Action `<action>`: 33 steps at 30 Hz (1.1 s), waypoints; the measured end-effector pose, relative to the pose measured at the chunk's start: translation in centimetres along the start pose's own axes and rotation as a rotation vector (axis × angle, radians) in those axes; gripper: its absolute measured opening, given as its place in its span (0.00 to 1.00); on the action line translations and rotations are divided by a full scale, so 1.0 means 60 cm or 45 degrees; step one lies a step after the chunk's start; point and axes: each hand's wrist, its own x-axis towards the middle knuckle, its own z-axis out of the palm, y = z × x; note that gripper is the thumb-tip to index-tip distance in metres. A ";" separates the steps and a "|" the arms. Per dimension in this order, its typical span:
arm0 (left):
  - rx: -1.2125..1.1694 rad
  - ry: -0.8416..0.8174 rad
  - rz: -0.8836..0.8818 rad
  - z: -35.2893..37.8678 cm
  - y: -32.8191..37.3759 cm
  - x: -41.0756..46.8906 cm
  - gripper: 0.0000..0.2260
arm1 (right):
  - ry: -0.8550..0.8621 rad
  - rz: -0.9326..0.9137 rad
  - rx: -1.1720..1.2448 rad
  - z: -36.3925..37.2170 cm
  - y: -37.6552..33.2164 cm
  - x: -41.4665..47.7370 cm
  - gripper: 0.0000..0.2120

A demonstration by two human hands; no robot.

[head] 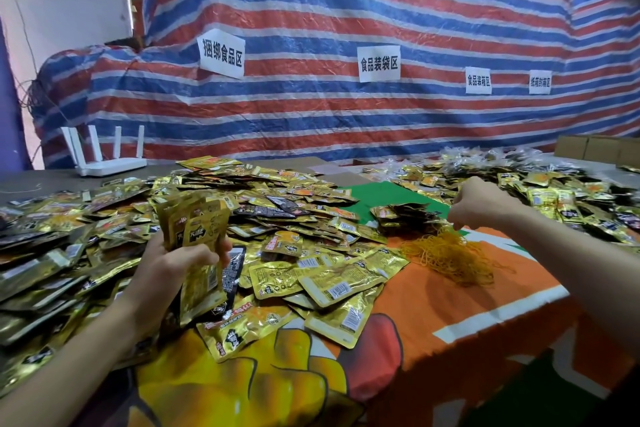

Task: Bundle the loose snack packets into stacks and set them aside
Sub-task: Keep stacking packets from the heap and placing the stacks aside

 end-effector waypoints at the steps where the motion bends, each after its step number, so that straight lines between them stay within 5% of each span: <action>1: 0.008 -0.010 0.032 0.002 0.005 -0.004 0.11 | 0.024 -0.016 0.023 0.001 -0.006 0.000 0.03; 5: 0.028 -0.121 0.093 -0.006 0.010 -0.005 0.16 | 0.007 -0.160 0.277 0.005 -0.048 -0.007 0.05; 12: -0.264 -0.324 -0.144 -0.023 0.003 0.009 0.23 | -0.430 -0.592 0.941 0.041 -0.202 -0.088 0.02; 18: -0.378 -0.193 -0.279 -0.033 0.015 0.013 0.14 | -0.785 -0.740 1.302 0.124 -0.345 -0.147 0.02; 27: -0.209 0.007 -0.447 -0.049 0.019 0.028 0.14 | -0.474 -0.730 1.402 0.215 -0.401 -0.155 0.06; 33: -0.466 -0.336 -0.562 -0.062 0.022 0.024 0.20 | -1.403 -0.842 1.863 0.197 -0.371 -0.136 0.06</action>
